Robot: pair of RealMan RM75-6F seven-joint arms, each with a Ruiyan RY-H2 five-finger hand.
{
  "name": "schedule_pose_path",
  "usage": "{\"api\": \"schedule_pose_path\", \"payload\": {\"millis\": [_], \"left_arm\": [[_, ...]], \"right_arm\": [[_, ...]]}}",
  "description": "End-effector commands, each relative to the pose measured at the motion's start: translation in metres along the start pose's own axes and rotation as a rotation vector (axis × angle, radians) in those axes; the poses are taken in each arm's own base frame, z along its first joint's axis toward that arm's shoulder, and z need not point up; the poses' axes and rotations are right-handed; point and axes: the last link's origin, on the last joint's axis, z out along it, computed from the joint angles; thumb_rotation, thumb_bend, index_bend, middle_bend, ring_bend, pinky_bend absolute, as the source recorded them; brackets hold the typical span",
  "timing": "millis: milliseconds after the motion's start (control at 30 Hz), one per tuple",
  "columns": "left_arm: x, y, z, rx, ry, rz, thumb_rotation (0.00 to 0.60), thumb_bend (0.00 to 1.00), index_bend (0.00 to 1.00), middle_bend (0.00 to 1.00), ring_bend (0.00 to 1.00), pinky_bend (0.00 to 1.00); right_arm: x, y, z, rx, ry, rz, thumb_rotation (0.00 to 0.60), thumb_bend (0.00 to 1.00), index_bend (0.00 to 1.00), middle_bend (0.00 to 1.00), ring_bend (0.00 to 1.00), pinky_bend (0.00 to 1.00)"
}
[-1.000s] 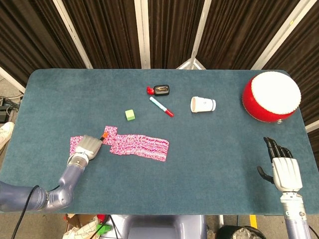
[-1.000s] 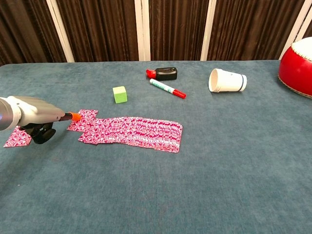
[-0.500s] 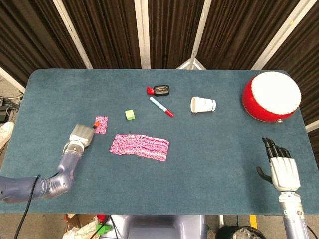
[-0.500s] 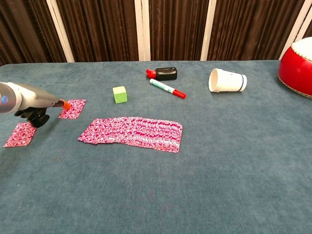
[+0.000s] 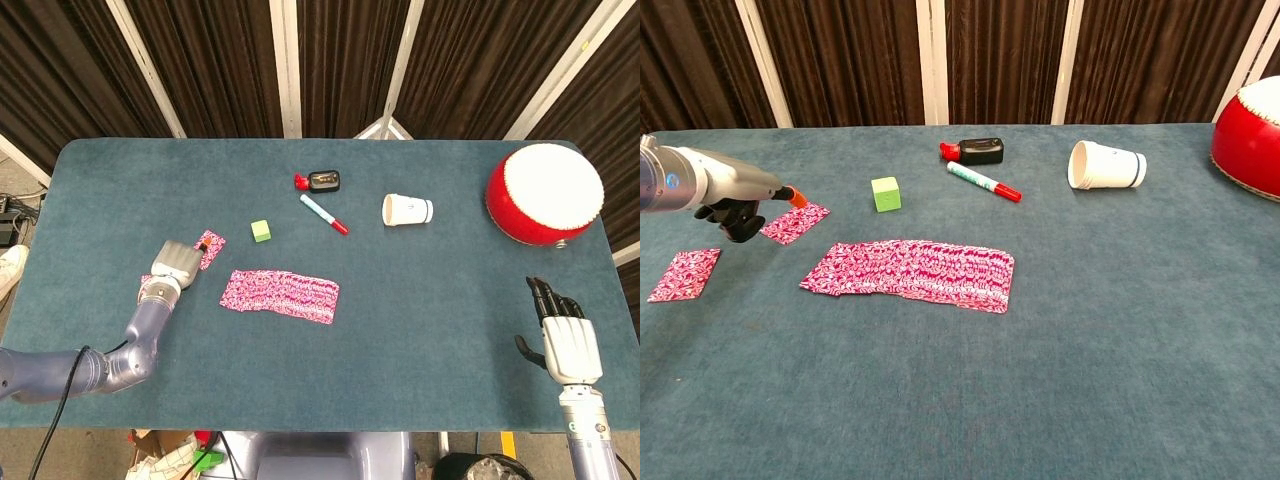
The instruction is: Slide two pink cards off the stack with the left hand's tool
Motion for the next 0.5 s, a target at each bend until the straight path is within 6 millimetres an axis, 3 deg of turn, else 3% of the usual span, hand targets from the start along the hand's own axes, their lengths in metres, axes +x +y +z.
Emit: {"api": "schedule_pose_path", "payload": {"millis": [33, 133, 300, 400, 500], "left_arm": [[0.014, -0.009, -0.014, 0.021, 0.035, -0.005, 0.6, 0.96, 0.0, 0.84, 0.78, 0.7], [0.023, -0.019, -0.034, 0.023, 0.064, -0.032, 0.6, 0.92, 0.0, 0.82, 0.76, 0.7], [0.026, -0.042, -0.088, -0.012, 0.105, -0.121, 0.6, 0.69, 0.0, 0.7, 0.64, 0.68], [0.018, -0.062, -0.118, 0.0, 0.124, -0.167, 0.6, 0.61, 0.0, 0.52, 0.5, 0.65], [0.005, -0.081, -0.142, 0.013, 0.164, -0.191, 0.6, 0.51, 0.0, 0.36, 0.36, 0.53]], "right_arm": [[0.001, 0.0, 0.0, 0.001, 0.004, 0.006, 0.6, 0.28, 0.01, 0.15, 0.23, 0.24], [0.003, -0.001, -0.001, 0.005, 0.007, 0.014, 0.6, 0.28, 0.01, 0.15, 0.23, 0.24], [0.005, -0.001, -0.002, 0.01, 0.013, 0.027, 0.6, 0.28, 0.01, 0.15, 0.23, 0.24], [0.007, -0.001, -0.003, 0.012, 0.018, 0.035, 0.6, 0.28, 0.01, 0.15, 0.23, 0.24], [0.009, -0.001, -0.004, 0.015, 0.023, 0.043, 0.6, 0.28, 0.01, 0.15, 0.23, 0.24]]}}
